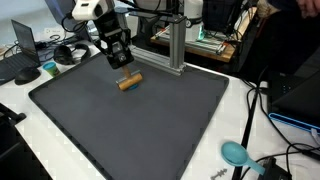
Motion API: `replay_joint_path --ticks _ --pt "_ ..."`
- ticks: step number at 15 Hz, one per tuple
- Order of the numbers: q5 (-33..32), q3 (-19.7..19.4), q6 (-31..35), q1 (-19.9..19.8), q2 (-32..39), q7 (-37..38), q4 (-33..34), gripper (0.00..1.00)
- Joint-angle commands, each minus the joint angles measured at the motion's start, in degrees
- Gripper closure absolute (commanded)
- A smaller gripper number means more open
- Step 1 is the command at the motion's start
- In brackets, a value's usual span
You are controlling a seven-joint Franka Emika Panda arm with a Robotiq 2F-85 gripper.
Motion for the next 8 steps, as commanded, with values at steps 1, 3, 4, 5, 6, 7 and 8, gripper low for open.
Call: replay_joint_path --ticks 1,3,4,5,6,7,8 --pt "-1.23 0.06 1.02 -0.39 3.93 1.14 -1.14 0.78" --pt "-1.12 0.01 1.26 -0.49 3.99 1.36 -1.62 0.78" --pt "-1.18 -0.04 1.4 -0.51 4.04 1.52 -1.89 0.78" --pt "-1.19 -0.07 1.49 -0.54 4.07 1.6 -2.04 0.78" --pt "-1.25 -0.13 1.5 -0.55 4.12 1.73 -2.15 0.78" --pt "-1.11 -0.13 1.52 -0.62 4.15 1.73 -2.25 0.78" --pt "-1.2 -0.18 1.74 -0.64 4.15 1.86 -2.41 0.78"
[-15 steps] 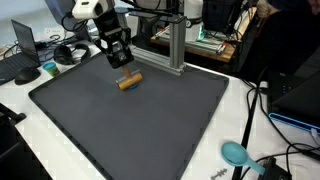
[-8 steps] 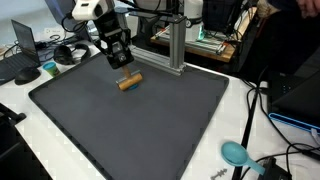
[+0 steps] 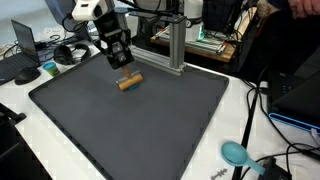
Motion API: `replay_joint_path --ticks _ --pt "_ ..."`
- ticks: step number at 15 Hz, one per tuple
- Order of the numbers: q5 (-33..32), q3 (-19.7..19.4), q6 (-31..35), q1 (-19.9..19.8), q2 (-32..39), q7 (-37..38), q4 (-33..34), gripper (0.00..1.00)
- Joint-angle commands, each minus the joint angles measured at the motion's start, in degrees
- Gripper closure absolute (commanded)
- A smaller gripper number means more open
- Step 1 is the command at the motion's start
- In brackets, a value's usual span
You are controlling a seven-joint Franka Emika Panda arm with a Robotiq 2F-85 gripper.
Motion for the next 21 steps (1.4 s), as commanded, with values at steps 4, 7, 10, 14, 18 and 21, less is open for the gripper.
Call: replay_joint_path --ticks 4,7,10,14,18,21 --pt "-0.78 0.01 2.45 -1.26 3.83 -0.66 -3.28 0.78" --pt "-1.14 -0.15 3.05 -1.51 3.47 -0.97 -3.97 0.78" --pt "-1.54 -0.23 3.6 -1.48 3.25 -0.97 -4.53 0.78" --pt "-2.57 -0.47 3.85 -1.21 3.24 -0.39 -4.96 0.78" --pt "-3.7 -0.75 3.57 -0.9 3.38 0.39 -5.14 0.78" --pt "-5.13 -1.03 3.09 -0.53 3.38 1.36 -5.15 0.78"
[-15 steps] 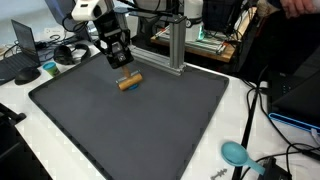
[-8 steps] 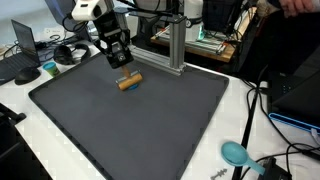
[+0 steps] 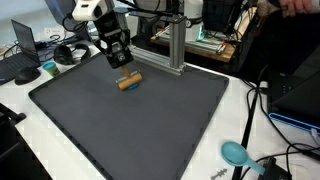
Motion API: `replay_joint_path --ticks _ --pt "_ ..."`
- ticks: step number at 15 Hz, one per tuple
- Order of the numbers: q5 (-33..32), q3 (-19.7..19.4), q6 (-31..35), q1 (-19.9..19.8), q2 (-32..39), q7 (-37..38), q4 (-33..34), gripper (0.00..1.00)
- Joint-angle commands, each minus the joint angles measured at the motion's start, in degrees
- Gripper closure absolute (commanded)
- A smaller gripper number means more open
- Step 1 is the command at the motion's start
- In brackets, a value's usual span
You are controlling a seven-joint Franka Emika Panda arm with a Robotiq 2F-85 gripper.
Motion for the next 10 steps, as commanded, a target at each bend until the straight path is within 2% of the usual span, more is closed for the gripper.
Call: replay_joint_path --ticks 1,10 --pt "-4.74 -1.04 2.57 0.09 3.56 1.54 -4.52 0.78" --pt "-8.14 -1.06 1.94 1.28 3.57 4.2 -4.58 0.78"
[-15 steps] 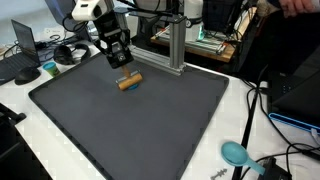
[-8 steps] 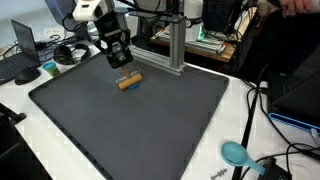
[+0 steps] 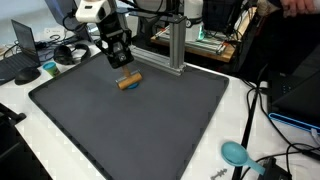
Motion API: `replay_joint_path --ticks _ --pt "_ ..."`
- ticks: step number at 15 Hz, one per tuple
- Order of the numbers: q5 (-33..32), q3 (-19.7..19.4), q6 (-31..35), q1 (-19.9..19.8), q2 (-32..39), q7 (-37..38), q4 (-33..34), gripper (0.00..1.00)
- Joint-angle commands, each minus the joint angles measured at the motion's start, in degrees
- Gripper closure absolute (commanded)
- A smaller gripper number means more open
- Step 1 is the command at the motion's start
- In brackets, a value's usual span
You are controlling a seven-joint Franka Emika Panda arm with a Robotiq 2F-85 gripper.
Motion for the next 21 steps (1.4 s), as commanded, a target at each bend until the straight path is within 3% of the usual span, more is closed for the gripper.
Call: replay_joint_path --ticks 1,10,21 --pt "-5.08 -1.01 1.85 0.21 3.75 2.3 -4.22 0.78" --pt "-7.26 -0.55 1.98 1.11 4.25 3.54 -3.92 0.78" --pt "-2.16 3.2 4.36 1.02 4.29 -1.76 -4.03 0.78"
